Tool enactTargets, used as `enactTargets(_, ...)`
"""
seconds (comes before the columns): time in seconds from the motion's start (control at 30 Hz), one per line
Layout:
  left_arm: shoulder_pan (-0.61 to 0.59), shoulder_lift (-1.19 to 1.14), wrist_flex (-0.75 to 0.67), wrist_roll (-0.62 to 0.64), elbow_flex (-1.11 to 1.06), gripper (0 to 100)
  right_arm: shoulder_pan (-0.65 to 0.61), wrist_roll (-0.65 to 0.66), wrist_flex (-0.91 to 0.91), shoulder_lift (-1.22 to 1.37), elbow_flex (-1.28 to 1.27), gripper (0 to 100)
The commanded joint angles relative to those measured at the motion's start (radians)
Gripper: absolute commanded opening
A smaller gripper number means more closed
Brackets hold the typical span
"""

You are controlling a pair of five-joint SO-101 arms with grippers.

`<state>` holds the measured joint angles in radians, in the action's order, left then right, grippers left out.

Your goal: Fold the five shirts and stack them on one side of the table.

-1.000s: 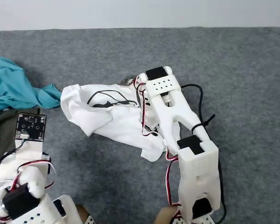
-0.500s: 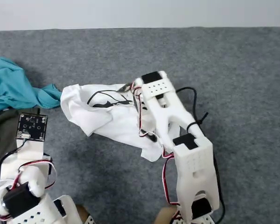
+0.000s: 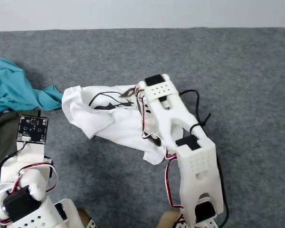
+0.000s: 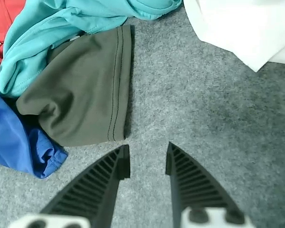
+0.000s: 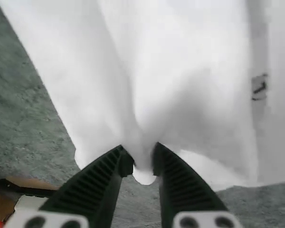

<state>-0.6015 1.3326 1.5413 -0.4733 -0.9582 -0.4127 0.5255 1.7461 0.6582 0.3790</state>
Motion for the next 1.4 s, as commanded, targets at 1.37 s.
enactTargets(1.37,0.348,-1.043,0.192,0.236,0.977,9,0.008,0.115,0.042,-1.147,-0.311,1.1)
